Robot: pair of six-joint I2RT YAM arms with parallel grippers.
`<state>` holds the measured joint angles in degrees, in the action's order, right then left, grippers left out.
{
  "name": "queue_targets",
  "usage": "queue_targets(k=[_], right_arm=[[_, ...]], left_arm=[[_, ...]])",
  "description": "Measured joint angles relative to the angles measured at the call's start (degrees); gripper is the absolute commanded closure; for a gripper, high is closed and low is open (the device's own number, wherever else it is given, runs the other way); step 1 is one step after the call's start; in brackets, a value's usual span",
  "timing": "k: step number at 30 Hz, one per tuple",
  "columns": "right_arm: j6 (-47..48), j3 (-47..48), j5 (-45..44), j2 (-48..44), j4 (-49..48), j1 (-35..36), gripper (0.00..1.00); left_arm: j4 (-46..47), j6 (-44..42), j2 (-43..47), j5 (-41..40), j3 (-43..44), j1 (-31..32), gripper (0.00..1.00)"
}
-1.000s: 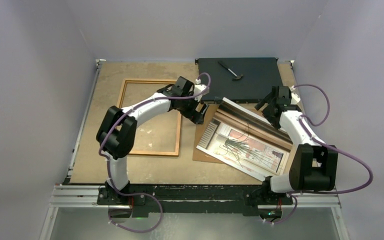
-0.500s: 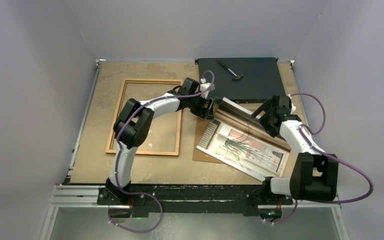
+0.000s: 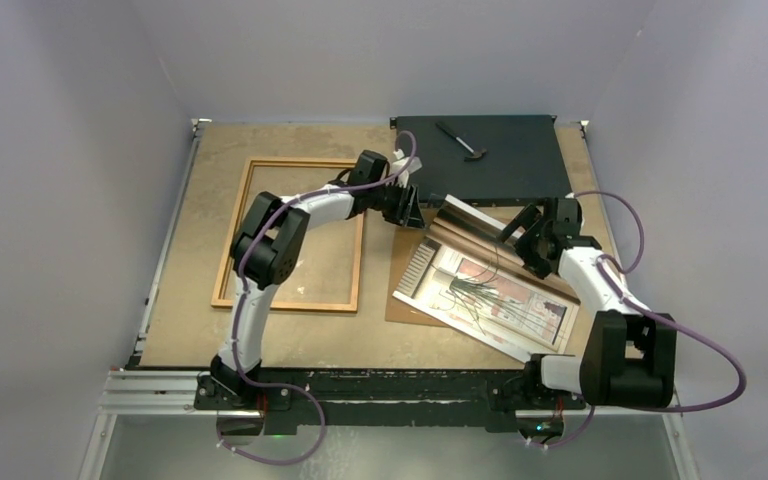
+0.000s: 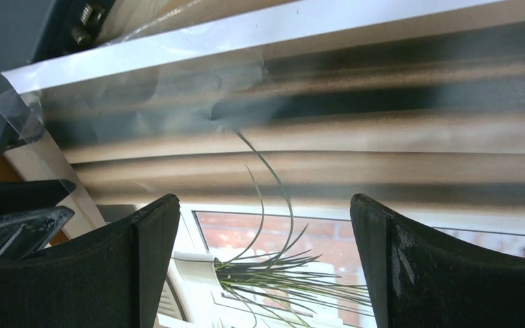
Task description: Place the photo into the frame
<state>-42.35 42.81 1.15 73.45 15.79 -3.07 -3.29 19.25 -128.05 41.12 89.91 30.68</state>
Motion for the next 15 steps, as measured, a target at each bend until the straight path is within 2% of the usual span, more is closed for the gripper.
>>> queue_targets(k=[4, 9, 15], right_arm=[[0.00, -1.38, 2.03, -0.17, -0.07, 0.00, 0.04], [0.00, -2.95, 4.11, -1.97, -0.13, 0.00, 0.05], [0.02, -3.08, 5.57, -2.71, -0.33, 0.00, 0.05]], left_arm=[[2.25, 1.18, -1.29, 2.29, 0.00, 0.15, 0.65], [3.21, 1.88, -2.25, 3.69, 0.00, 0.17, 0.74], [5.68, 3.72, -2.38, 4.96, 0.00, -0.31, 0.95]])
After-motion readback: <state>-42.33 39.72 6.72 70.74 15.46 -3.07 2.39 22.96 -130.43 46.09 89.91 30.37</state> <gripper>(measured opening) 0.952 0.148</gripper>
